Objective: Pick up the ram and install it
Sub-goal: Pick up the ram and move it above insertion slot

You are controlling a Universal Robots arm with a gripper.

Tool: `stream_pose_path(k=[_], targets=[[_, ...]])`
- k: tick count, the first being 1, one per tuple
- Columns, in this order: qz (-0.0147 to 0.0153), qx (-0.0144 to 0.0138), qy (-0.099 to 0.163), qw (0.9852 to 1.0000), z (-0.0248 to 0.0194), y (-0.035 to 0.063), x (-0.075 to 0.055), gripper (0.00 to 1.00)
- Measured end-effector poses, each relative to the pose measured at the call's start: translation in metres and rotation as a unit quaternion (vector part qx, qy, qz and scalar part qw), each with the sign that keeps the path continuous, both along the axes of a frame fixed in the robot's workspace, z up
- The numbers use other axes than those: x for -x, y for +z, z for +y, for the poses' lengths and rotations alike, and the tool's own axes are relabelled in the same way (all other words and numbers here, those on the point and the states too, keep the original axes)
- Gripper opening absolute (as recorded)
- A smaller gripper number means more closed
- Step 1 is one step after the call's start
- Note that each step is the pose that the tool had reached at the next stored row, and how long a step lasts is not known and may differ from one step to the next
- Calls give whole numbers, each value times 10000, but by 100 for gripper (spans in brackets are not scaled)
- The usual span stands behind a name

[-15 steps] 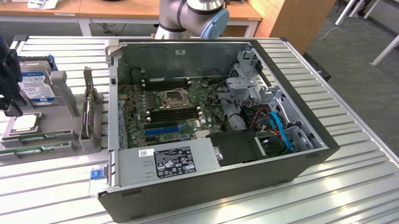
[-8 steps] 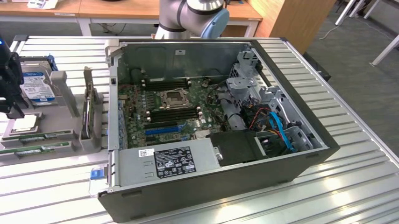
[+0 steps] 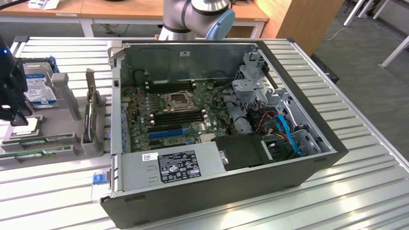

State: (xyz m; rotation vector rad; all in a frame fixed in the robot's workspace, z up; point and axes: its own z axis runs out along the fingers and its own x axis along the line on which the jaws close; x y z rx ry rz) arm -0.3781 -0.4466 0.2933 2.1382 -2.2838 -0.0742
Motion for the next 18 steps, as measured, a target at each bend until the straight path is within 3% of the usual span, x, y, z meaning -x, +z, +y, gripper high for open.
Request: stream_pose_path(k=[18], targets=[[9,0,56,10000,0,-181,0,29]])
